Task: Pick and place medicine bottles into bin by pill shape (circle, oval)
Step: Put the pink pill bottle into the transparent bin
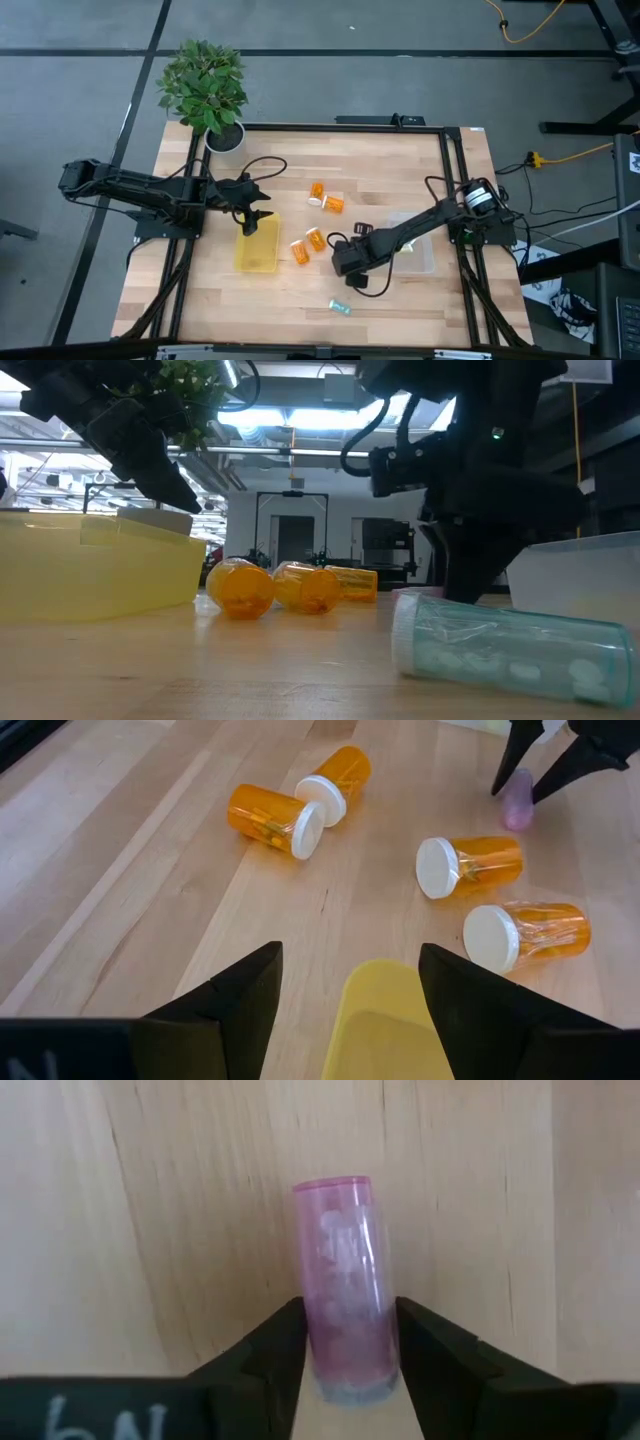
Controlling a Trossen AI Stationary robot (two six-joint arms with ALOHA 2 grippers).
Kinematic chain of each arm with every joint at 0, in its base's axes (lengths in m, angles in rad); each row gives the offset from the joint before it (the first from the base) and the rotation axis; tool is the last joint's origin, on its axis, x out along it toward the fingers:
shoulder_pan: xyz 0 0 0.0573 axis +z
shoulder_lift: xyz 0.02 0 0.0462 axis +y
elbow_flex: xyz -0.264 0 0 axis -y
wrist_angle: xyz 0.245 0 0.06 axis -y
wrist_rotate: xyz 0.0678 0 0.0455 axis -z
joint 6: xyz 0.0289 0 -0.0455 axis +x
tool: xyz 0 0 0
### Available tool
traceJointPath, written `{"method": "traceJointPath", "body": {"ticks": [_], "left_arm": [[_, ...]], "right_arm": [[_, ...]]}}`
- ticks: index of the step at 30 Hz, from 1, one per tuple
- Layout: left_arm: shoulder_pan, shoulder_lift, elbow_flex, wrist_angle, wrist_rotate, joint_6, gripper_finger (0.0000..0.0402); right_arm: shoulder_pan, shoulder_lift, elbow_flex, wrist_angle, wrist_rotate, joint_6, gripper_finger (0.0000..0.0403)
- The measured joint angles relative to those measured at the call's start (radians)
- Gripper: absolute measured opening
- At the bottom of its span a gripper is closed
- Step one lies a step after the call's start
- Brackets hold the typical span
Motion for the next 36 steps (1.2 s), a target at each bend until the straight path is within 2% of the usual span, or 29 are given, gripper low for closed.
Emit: {"method": "traceJointPath", "body": {"ticks": [4,7,12,16,18,21,25,28,36], "left_arm": [[0.000,0.000,0.000,0.000,0.000,0.000,0.0229],[0.000,0.000,0.000,0.000,0.000,0.000,0.0229],[0.000,0.000,0.000,-0.004,0.000,0.000,0.0229],[0.000,0.000,0.000,-0.005,0.000,0.000,0.0229],[0.000,0.000,0.000,-0.005,0.000,0.000,0.0229],[0.000,0.000,0.000,-0.005,0.000,0.000,0.0229],[0.000,0.000,0.000,-0.006,0.000,0.000,0.0229],[0.000,0.000,0.000,-0.007,0.000,0.000,0.0229],[0.000,0.000,0.000,-0.006,0.000,0.000,0.0229]], "right_arm": [[-0.004,0.002,0.074,-0.082,0.028,0.061,0.0116],[0.005,0.002,0.140,-0.197,0.104,0.095,0.0097],[0.040,0.000,0.256,-0.493,0.283,0.248,0.0100],[0.070,-0.002,0.310,-0.771,0.347,0.468,0.0106],[0.083,-0.002,0.314,-0.887,0.334,0.599,0.0103],[0.094,-0.028,0.276,-0.844,0.247,0.654,0.0102],[0.107,-0.037,0.239,-0.872,0.189,0.792,0.0102],[0.111,-0.061,0.197,-0.868,0.149,0.835,0.0103],[0.123,-0.092,0.077,-0.873,-0.050,0.912,0.0103]]}}
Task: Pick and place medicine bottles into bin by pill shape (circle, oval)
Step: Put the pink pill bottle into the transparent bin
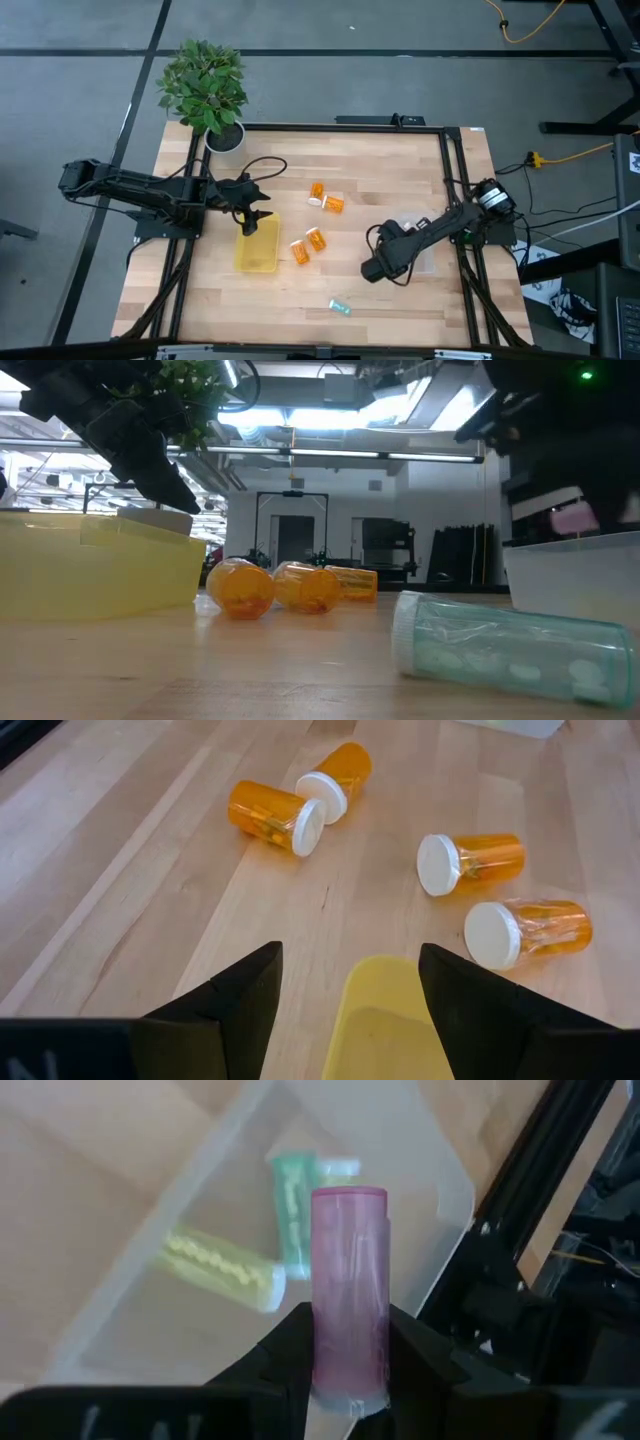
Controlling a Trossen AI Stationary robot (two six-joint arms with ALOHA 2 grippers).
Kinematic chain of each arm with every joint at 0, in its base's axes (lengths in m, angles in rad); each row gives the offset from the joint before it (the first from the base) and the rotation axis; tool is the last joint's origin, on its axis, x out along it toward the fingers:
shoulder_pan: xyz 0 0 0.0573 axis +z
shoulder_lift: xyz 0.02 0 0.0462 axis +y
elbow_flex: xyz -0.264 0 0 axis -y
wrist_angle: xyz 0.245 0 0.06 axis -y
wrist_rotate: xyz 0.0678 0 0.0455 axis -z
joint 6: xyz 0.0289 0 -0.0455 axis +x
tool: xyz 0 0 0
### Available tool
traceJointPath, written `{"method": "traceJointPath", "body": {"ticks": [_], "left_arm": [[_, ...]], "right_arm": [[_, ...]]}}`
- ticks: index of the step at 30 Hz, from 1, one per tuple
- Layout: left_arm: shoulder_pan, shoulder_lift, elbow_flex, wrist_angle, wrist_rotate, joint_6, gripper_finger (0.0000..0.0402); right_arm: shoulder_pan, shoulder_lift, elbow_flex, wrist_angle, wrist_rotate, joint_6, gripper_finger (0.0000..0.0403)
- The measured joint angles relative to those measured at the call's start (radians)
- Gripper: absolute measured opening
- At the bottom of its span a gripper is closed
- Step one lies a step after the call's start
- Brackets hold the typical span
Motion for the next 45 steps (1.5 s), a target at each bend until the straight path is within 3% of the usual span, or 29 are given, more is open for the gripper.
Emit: {"method": "traceJointPath", "body": {"ticks": [14,30,34,37,41,45], "left_arm": [[0.000,0.000,0.000,0.001,0.000,0.000,0.0229],[0.000,0.000,0.000,0.001,0.000,0.000,0.0229],[0.000,0.000,0.000,0.001,0.000,0.000,0.0229],[0.000,0.000,0.000,0.001,0.000,0.000,0.0229],[0.000,0.000,0.000,0.001,0.000,0.000,0.0229],[0.000,0.000,0.000,0.001,0.000,0.000,0.0229]], "right_arm": [[0.001,0.000,0.001,0.033,0.007,-0.005,0.0125],[0.000,0.000,0.001,0.034,0.106,-0.005,0.0126],[-0.003,0.000,0.002,0.040,0.076,-0.009,0.0126],[-0.003,0.000,0.002,0.035,0.131,-0.010,0.0128],[-0.003,0.000,0.002,0.036,0.148,0.011,0.0150],[-0.003,0.000,0.001,0.030,0.165,0.047,0.0198]]}}
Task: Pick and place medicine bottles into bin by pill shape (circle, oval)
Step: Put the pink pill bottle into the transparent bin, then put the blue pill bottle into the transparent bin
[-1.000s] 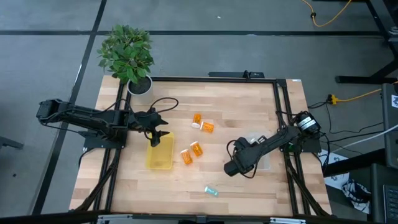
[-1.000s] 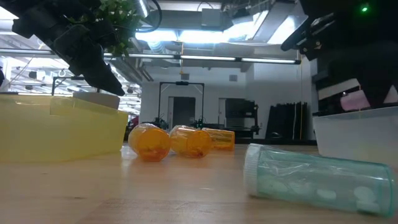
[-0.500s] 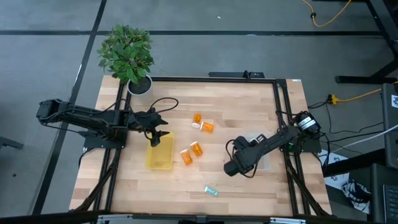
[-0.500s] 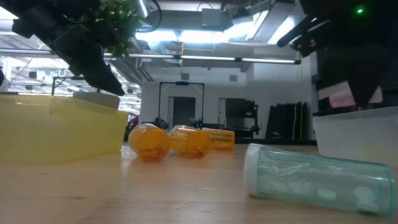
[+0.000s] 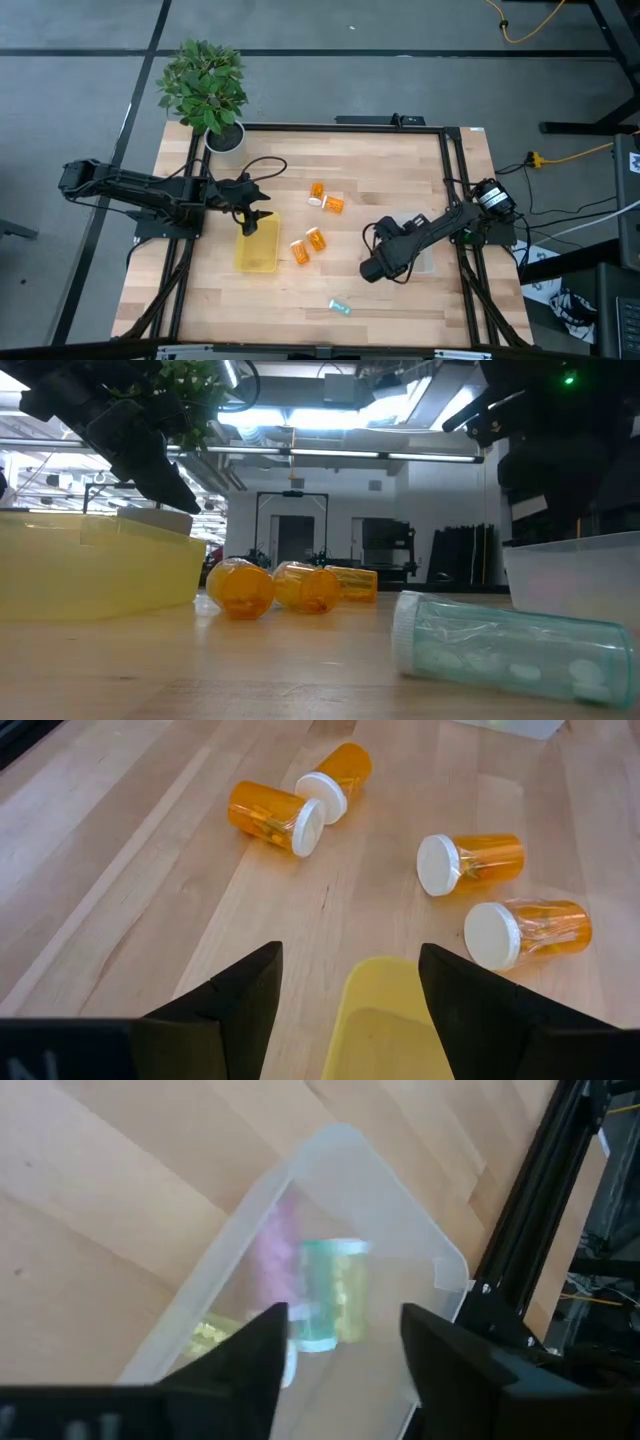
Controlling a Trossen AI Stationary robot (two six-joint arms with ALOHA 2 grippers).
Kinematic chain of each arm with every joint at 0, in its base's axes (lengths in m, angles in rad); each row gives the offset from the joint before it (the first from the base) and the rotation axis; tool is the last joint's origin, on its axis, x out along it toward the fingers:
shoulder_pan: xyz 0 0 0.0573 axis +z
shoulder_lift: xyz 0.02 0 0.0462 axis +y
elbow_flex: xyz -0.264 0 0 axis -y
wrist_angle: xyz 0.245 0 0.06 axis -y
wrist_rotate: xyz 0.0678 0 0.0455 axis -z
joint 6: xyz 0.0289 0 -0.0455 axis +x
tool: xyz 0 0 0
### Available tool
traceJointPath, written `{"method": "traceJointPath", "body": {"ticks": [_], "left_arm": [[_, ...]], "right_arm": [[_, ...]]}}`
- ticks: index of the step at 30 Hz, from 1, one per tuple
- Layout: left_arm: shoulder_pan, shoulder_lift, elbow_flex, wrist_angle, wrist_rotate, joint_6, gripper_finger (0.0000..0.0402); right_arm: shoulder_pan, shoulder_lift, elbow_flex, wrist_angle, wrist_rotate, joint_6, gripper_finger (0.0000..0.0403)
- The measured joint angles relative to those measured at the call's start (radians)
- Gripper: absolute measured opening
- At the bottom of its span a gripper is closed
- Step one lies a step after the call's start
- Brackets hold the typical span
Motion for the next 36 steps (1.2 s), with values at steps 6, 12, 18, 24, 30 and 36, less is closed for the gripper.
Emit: {"method": "traceJointPath", "body": {"ticks": [6,12,18,24,30,36], "left_arm": [[0.000,0.000,0.000,0.000,0.000,0.000,0.0229],[0.000,0.000,0.000,0.000,0.000,-0.002,0.0229],[0.000,0.000,0.000,0.000,0.000,-0.004,0.0229],[0.000,0.000,0.000,0.001,0.000,-0.005,0.0229],[0.000,0.000,0.000,0.001,0.000,-0.005,0.0229],[0.000,0.000,0.000,0.006,0.000,-0.005,0.0229]], "right_arm": [[0.000,0.000,0.000,-0.007,0.000,0.000,0.0270],[-0.004,0.000,0.000,0.004,0.015,-0.008,0.0283],[-0.005,0.002,0.099,0.016,0.177,-0.145,0.0283],[0.020,0.000,0.231,0.293,0.095,-0.483,0.0283],[0.041,0.034,0.217,0.708,-0.226,-0.814,0.0283],[0.042,0.128,0.214,0.701,-0.249,-0.867,0.0283]]}}
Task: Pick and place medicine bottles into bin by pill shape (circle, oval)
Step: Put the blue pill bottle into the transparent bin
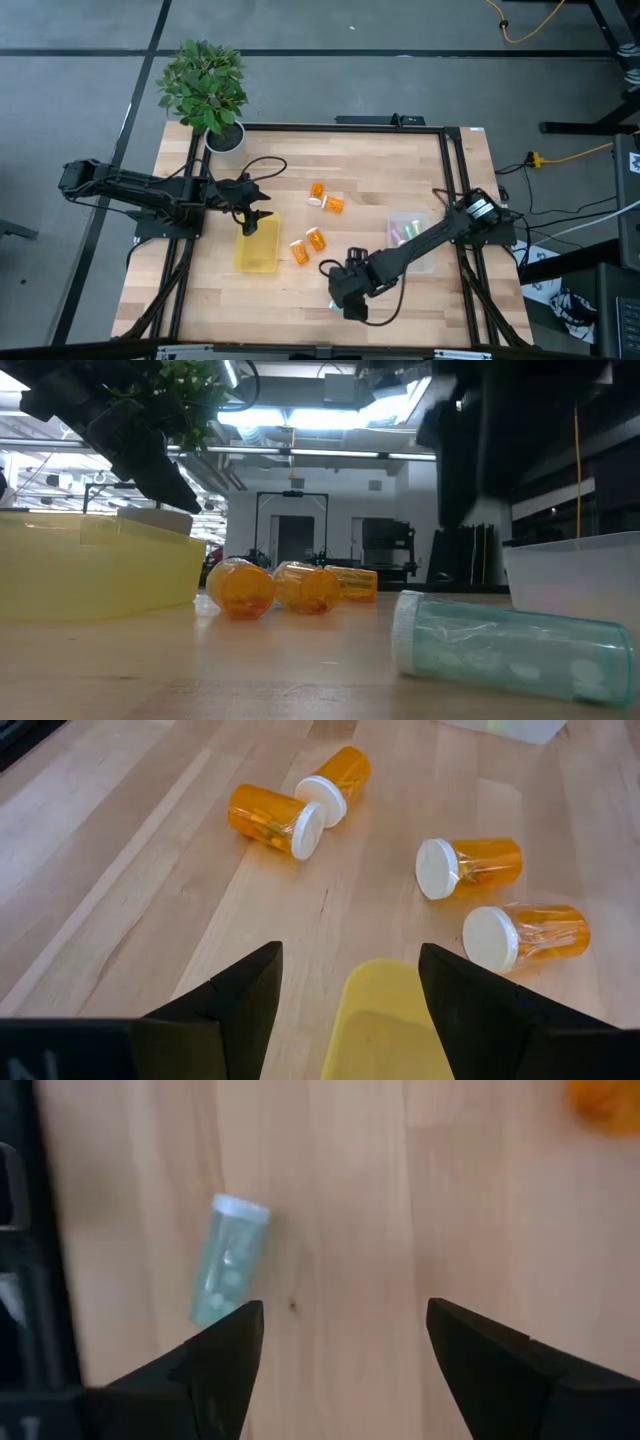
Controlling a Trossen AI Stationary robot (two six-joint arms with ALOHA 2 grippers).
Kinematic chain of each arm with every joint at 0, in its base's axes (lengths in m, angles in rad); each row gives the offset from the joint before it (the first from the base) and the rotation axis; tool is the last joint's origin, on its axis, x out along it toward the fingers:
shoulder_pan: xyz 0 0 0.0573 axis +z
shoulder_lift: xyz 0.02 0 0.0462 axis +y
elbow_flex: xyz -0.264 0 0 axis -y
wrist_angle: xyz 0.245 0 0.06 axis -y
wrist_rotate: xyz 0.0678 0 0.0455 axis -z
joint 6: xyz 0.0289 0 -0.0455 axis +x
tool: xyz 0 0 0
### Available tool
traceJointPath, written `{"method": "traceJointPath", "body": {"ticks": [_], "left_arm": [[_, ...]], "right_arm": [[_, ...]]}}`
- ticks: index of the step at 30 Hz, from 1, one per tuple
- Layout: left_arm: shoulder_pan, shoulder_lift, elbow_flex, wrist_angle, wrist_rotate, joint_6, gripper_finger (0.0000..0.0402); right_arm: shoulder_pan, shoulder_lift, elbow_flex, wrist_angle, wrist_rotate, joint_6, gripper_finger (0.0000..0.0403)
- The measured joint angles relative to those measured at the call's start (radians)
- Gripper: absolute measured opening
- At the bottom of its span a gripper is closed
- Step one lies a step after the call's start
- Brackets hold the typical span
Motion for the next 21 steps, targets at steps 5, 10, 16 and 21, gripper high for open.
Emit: {"method": "traceJointPath", "body": {"ticks": [5,10,16,21], "left_arm": [[0.000,0.000,0.000,0.000,0.000,0.000,0.0229],[0.000,0.000,0.000,0.000,0.000,0.000,0.0229],[0.000,0.000,0.000,-0.002,0.000,0.000,0.0229],[0.000,0.000,0.000,-0.001,0.000,-0.003,0.0229]], "right_arm": [[-0.001,0.071,0.000,0.065,-0.060,-0.004,0.0283],[-0.001,0.092,0.000,0.125,-0.126,0.002,0.0283],[0.000,0.106,0.001,0.181,-0.120,0.004,0.0283],[0.006,0.138,0.000,0.211,-0.127,0.004,0.0283]]}}
